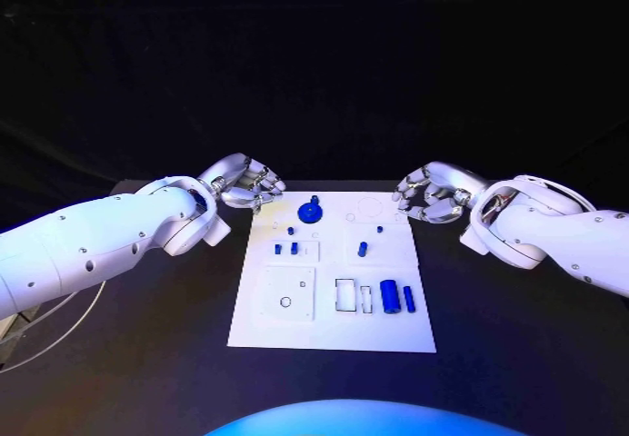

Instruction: Assemble the parts on the task board

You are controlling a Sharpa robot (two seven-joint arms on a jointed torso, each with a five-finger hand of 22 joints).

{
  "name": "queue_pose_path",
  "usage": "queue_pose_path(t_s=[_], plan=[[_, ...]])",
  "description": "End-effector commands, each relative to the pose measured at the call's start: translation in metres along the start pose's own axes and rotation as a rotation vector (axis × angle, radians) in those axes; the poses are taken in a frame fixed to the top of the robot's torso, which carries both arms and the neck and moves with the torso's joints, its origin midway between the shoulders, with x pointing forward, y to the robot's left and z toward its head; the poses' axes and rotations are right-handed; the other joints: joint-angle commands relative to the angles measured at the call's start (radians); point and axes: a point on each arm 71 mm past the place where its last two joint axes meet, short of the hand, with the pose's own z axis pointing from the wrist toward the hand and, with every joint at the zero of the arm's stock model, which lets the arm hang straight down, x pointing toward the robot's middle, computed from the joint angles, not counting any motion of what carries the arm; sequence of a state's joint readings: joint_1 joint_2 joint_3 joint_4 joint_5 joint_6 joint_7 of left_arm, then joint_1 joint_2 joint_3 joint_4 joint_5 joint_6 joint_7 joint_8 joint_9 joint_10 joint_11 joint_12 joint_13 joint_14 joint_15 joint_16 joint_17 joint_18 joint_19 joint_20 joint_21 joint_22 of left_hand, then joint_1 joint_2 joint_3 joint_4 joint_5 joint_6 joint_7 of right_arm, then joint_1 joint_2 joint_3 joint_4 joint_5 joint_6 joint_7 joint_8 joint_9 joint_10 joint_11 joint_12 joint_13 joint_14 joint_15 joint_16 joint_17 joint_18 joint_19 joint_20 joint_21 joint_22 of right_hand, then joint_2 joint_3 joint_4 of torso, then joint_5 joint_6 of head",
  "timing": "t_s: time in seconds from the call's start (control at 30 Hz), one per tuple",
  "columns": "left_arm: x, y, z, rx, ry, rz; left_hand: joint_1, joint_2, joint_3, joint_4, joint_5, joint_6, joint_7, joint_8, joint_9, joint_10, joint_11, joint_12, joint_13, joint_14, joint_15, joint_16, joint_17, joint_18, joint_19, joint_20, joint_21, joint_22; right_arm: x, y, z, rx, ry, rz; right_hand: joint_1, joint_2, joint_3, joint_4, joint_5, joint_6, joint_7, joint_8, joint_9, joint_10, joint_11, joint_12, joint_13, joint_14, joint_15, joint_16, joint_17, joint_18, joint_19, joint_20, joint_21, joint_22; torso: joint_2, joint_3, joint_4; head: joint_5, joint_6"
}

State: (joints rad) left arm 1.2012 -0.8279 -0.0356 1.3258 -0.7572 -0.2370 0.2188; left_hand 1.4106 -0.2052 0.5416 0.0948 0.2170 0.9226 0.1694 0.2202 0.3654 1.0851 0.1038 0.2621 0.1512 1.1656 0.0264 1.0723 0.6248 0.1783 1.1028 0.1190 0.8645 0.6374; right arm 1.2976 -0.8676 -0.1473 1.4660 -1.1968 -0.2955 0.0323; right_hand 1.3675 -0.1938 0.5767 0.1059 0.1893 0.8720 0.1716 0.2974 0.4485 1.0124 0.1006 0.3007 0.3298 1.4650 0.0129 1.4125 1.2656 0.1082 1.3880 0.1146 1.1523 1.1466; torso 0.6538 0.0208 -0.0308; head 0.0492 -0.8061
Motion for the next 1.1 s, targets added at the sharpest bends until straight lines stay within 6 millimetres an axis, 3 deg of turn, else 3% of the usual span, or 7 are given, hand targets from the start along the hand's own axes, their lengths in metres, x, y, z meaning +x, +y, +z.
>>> queue_pose_path(t_s=[0.03,0.2,0.3,0.63,0.87,1.0,1.1], plan=[[-0.006,-0.006,-0.006,0.050,-0.101,-0.330,0.011,0.007,0.001,-0.005,0.005,0.007,-0.004,0.008,0.001,0.027,-0.009,0.028,0.012,0.000,-0.009,-0.006,-0.005,0.009,0.002,-0.013,-0.007,-0.004,0.007,0.002,0.003,0.024,0.075,-0.280,-0.006,-0.010,-0.001,-0.007,-0.008,0.008,0.000,-0.008,-0.002,0.008,-0.001,-0.015,-0.016,0.035,0.002,0.000,-0.003,-0.008,0.008,-0.001,0.011,0.010,0.003,-0.0013,-0.0054,-0.004,0.007],[-0.003,-0.012,-0.014,0.072,-0.109,-0.499,0.006,0.012,-0.009,-0.004,0.004,0.027,-0.010,0.022,0.007,0.026,-0.015,0.053,0.026,-0.007,-0.013,-0.011,-0.011,0.007,0.003,-0.019,-0.019,-0.012,0.013,0.010,0.008,0.020,0.071,-0.377,-0.013,-0.017,-0.001,-0.009,-0.012,0.009,0.001,-0.017,-0.007,0.007,0.002,-0.039,-0.039,0.035,0.004,-0.003,-0.012,-0.010,0.013,0.000,0.020,0.020,0.002,-0.0051,-0.0053,-0.012,0.005],[-0.001,-0.015,-0.018,0.084,-0.106,-0.554,0.005,0.014,-0.013,-0.004,0.004,0.029,-0.012,0.025,0.008,0.027,-0.018,0.065,0.033,-0.010,-0.015,-0.011,-0.013,0.007,0.003,-0.021,-0.024,-0.015,0.015,0.015,0.011,0.017,0.059,-0.406,-0.015,-0.022,0.000,-0.011,-0.013,0.004,0.006,-0.027,-0.011,0.007,0.006,-0.054,-0.055,0.036,0.008,-0.003,-0.013,-0.011,0.015,0.002,0.022,0.023,0.002,-0.0055,-0.0040,-0.013,0.005],[0.006,-0.025,-0.024,0.109,-0.095,-0.658,0.000,0.013,-0.021,-0.001,0.003,0.031,-0.014,0.029,0.009,0.023,-0.019,0.077,0.039,-0.015,-0.015,-0.013,-0.015,0.007,0.001,-0.021,-0.031,-0.019,0.034,0.025,0.023,0.001,0.077,-0.438,-0.014,-0.027,0.002,-0.018,-0.016,-0.004,0.015,-0.042,-0.018,0.006,0.014,-0.073,-0.075,0.038,0.013,-0.001,-0.012,-0.012,0.017,0.007,0.025,0.027,0.003,-0.0037,-0.0050,-0.019,0.001],[0.010,-0.029,-0.026,0.119,-0.087,-0.675,-0.002,0.012,-0.025,-0.001,0.003,0.031,-0.014,0.030,0.010,0.020,-0.019,0.083,0.043,-0.019,-0.015,-0.014,-0.016,0.007,0.001,-0.021,-0.035,-0.022,0.047,0.026,0.028,-0.003,0.096,-0.446,-0.014,-0.030,0.002,-0.021,-0.017,-0.008,0.018,-0.047,-0.020,0.004,0.016,-0.079,-0.082,0.037,0.015,-0.001,-0.013,-0.012,0.016,0.009,0.025,0.027,0.003,-0.0009,-0.0032,-0.014,0.001],[0.011,-0.031,-0.027,0.122,-0.083,-0.680,-0.002,0.012,-0.025,-0.001,0.003,0.031,-0.014,0.030,0.010,0.020,-0.019,0.083,0.043,-0.019,-0.015,-0.014,-0.016,0.007,0.001,-0.021,-0.035,-0.022,0.052,0.027,0.031,-0.005,0.103,-0.448,-0.014,-0.030,0.002,-0.022,-0.017,-0.009,0.019,-0.049,-0.021,0.002,0.017,-0.082,-0.084,0.037,0.016,-0.001,-0.014,-0.012,0.016,0.009,0.025,0.027,0.003,-0.0021,-0.0046,-0.011,-0.002],[0.012,-0.032,-0.027,0.123,-0.080,-0.682,-0.002,0.012,-0.025,-0.001,0.003,0.031,-0.015,0.031,0.010,0.019,-0.019,0.084,0.043,-0.019,-0.016,-0.014,-0.017,0.007,0.001,-0.021,-0.036,-0.022,0.055,0.028,0.032,-0.009,0.108,-0.447,-0.014,-0.030,0.003,-0.023,-0.017,-0.009,0.019,-0.049,-0.021,0.003,0.017,-0.082,-0.085,0.037,0.016,-0.001,-0.014,-0.012,0.016,0.009,0.025,0.027,0.003,-0.0008,-0.0044,-0.010,-0.004]])
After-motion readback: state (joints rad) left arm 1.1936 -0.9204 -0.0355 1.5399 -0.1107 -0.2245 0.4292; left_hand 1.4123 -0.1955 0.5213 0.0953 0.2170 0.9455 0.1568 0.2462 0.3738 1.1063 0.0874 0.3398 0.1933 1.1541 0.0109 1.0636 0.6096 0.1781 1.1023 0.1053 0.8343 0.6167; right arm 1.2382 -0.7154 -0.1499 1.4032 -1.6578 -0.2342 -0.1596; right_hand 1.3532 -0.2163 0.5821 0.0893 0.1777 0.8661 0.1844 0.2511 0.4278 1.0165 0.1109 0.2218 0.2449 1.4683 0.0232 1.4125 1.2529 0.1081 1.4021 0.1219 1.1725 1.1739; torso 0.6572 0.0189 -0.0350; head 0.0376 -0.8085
